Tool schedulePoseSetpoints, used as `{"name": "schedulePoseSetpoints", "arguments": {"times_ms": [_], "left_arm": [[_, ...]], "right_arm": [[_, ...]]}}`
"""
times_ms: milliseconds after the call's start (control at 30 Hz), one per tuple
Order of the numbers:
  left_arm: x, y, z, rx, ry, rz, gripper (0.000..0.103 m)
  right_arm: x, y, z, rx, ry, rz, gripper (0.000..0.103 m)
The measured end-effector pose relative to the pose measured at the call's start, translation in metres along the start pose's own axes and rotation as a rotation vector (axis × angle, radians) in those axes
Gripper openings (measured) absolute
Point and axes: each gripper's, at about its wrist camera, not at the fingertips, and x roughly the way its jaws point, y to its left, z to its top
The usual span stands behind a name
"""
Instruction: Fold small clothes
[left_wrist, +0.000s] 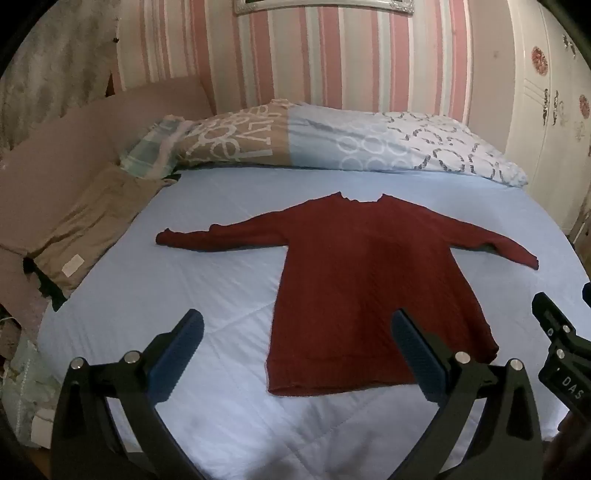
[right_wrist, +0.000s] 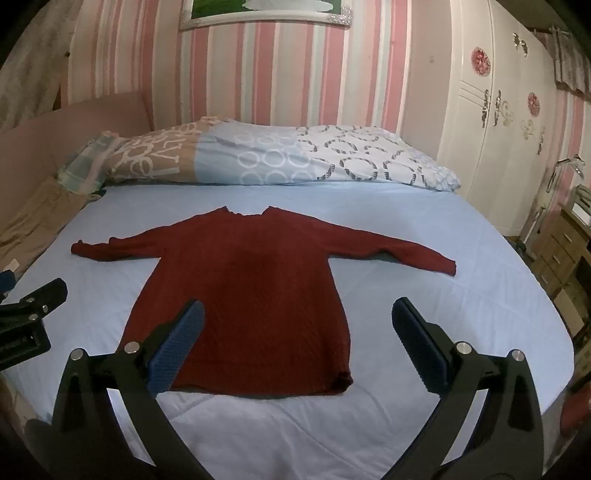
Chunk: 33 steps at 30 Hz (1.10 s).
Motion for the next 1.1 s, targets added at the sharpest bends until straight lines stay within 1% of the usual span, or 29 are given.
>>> {"name": "schedulePoseSetpoints", "arguments": {"times_ms": [133,267,467,1100], "left_arm": [[0.0009,-0.0003,0.0002,0.001,0.004,-0.008,0.102],[-0.0002,-0.0002,-0.0002,0.002,-0.008,0.0,0.102],[-0.0004,-0.0005,-0.0004,0.003,-0.011,0.003,0.102],[-0.0042,0.0016,0.0025,0.004,-0.013,0.006,0.102]], "right_arm": [[0.0007,0.0,-0.0005,0.004,-0.001,0.004,0.1],[0.0012,0.0002,0.0006,0.008,0.001,0.008,0.1],[0.0027,0.0053,0.0028,0.001,-0.006,0.005,0.1],[0.0012,0.0021,0.0044,0.006,-0.008,0.004,0.1]]}}
